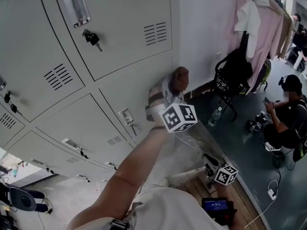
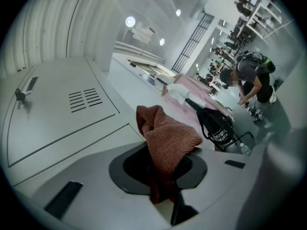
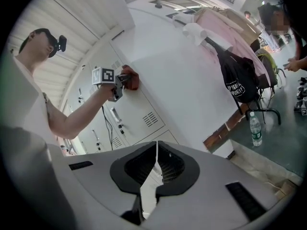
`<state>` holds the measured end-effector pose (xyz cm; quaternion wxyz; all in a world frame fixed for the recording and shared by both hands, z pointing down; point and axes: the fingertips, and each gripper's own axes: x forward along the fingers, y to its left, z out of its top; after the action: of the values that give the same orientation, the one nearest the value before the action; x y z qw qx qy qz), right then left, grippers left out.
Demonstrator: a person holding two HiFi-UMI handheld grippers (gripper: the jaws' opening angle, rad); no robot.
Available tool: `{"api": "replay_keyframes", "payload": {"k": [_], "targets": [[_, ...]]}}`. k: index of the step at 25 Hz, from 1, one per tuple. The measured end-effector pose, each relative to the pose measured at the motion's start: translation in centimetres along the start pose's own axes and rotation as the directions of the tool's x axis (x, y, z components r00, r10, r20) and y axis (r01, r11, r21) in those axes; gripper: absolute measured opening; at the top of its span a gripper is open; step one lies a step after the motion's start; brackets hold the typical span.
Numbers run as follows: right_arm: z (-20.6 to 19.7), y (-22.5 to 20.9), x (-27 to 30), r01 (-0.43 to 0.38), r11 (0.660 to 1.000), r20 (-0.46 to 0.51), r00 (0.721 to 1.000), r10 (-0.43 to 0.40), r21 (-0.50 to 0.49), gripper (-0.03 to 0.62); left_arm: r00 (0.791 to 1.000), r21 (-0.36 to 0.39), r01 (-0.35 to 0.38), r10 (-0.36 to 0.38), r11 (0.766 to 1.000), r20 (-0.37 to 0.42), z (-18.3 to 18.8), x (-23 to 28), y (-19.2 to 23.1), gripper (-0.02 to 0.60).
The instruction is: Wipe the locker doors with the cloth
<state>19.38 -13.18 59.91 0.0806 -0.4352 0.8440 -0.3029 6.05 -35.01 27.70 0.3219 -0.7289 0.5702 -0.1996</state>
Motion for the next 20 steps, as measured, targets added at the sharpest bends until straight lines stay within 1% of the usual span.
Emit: {"api": "replay_keyframes", "payload": {"k": [3,7,11,13,15,16,18,20], "targets": [[-0.3,0.3,0.7,-0.017,1.0,-0.014,1.0,0.017,0.002,0.02,0.999,-0.041,-0.032,0.031,0.999,-0.026,-1.1,-0.8,1.4,0.077],[-1.2,1.3,2.3,-0.06,0.998,-0.054,0.997,0.06,-0.002,0.02,0.995,-0.101,-0.093,0.088,0.991,-0.047,-3.2,-3.6,4.2,0.077],[-1.7,2.6,4.3,-0.122,0.992,-0.108,0.987,0.119,-0.026,0.02,0.986,-0.105,-0.166,0.161,0.981,-0.053,-4.9,-7.3,8.5,0.077],[-1.9,3.2,5.1,-0.147,0.989,-0.125,0.982,0.142,-0.029,0.02,0.975,-0.12,-0.218,0.212,0.968,-0.062,-6.1,-9.6,11.1,0.077],[-2.3,3.7,5.9,-0.169,0.985,-0.143,0.976,0.163,-0.031,0.02,0.957,-0.145,-0.289,0.282,0.946,-0.069,-7.4,-12.0,13.7,0.077],[-2.5,4.0,6.3,-0.182,0.983,-0.154,0.972,0.175,-0.033,0.02,0.943,-0.16,-0.332,0.324,0.929,-0.076,-8.1,-13.3,15.1,0.077],[-3.0,4.6,6.9,-0.205,0.978,-0.179,0.964,0.196,-0.034,0.02,0.906,-0.193,-0.422,0.412,0.886,-0.092,-9.4,-15.8,18.0,0.077],[-3.5,5.0,7.3,-0.219,0.975,-0.196,0.958,0.209,-0.033,0.02,0.872,-0.225,-0.488,0.479,0.843,-0.097,-9.7,-17.3,20.2,0.077]]}}
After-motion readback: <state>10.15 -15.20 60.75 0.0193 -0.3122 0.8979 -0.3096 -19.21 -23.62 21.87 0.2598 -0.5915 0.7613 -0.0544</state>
